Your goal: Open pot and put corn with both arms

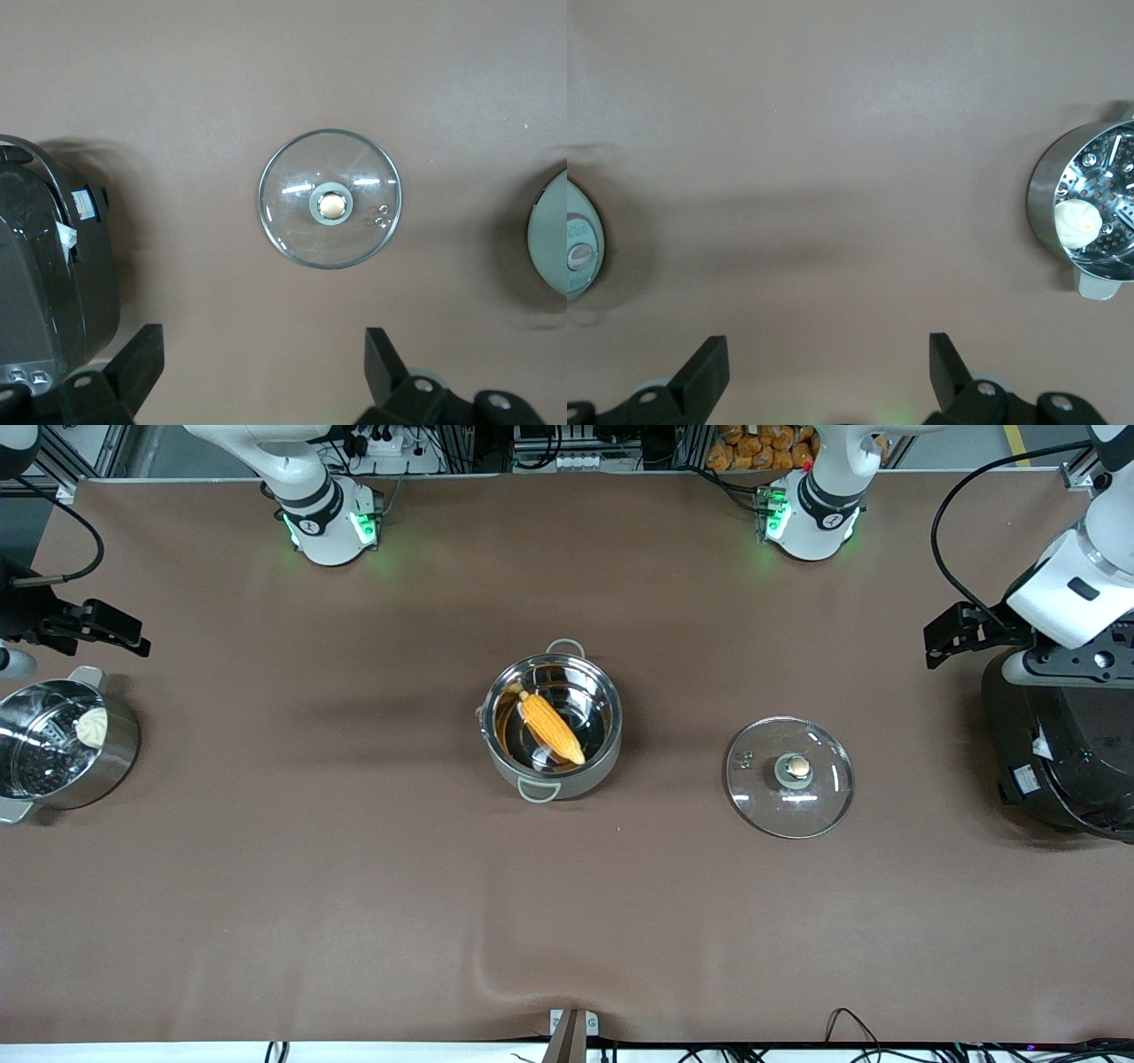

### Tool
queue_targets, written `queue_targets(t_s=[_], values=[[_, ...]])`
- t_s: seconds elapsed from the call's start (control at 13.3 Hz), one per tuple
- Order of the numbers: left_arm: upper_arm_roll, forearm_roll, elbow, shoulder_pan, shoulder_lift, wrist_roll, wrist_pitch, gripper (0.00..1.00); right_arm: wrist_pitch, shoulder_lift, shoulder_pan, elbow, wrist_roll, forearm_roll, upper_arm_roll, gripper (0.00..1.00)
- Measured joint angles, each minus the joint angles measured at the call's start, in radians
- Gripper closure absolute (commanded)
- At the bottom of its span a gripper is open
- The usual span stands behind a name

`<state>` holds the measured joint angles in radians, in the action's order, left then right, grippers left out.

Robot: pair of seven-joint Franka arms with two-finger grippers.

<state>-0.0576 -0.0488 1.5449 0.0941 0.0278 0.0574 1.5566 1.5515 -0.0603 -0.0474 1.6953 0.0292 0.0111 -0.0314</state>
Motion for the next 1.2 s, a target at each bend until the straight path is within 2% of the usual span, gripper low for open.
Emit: queue_targets(t_s=[0.15, 0.3, 1.2], values=[[0.000, 0.000, 0.004, -0.003, 0.003, 0.000, 0.000, 0.00, 0.002, 0.000, -0.040, 0.000, 0.000, 0.006, 0.047, 0.00], [0.000, 0.000, 0.004, -0.007, 0.007, 0.000, 0.000, 0.00, 0.000, 0.000, -0.041, 0.000, 0.000, 0.007, 0.060, 0.00], [-0.008, 0.020, 0.004, -0.042, 0.009, 0.022, 0.000, 0.00, 0.000, 0.000, -0.035, 0.000, 0.000, 0.008, 0.075, 0.00]])
